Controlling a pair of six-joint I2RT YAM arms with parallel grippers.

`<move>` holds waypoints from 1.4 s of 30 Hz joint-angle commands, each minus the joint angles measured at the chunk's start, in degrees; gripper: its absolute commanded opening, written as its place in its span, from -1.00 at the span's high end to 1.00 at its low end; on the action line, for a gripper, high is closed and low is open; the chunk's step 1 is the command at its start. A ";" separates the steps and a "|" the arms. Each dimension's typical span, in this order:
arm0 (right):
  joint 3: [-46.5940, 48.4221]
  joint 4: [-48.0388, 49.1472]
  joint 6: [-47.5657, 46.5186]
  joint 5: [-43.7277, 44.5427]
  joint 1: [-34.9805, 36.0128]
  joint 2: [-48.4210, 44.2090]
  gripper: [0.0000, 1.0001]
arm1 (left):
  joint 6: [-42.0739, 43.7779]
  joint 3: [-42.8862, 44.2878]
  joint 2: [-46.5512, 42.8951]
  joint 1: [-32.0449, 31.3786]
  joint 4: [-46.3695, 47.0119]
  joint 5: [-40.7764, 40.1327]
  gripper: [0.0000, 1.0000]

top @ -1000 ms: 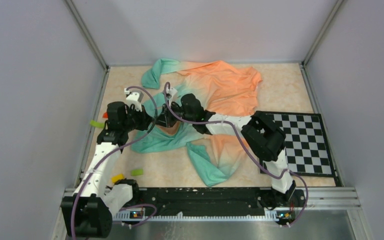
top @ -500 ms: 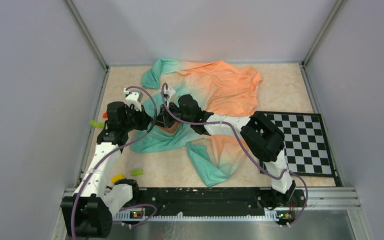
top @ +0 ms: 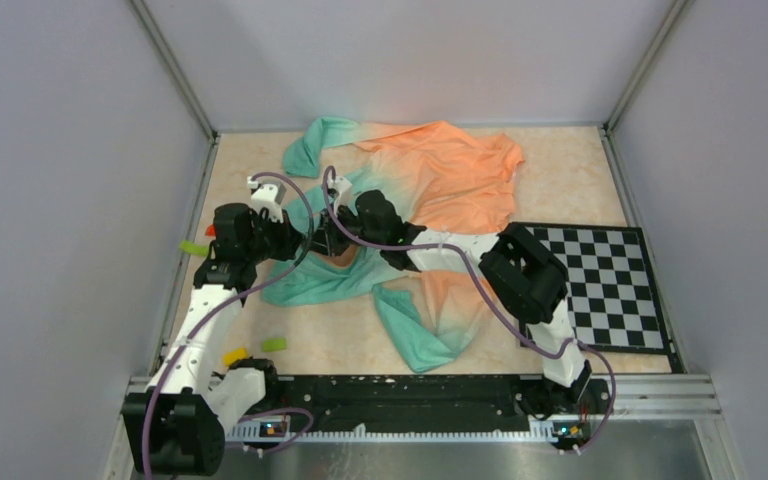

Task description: Zip up the jacket

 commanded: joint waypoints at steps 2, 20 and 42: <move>0.58 2.51 0.61 3.26 0.73 0.13 0.80 | 0.04 0.00 -0.88 -0.37 1.49 2.27 1.00; 0.70 -5.05 8.56 11.64 0.79 -0.86 1.00 | -3.23 0.07 -2.25 -0.37 1.13 -4.81 1.00; 0.86 11.82 10.98 -9.13 -2.27 4.46 0.60 | -2.47 -0.07 -1.83 -0.37 1.50 -1.09 1.00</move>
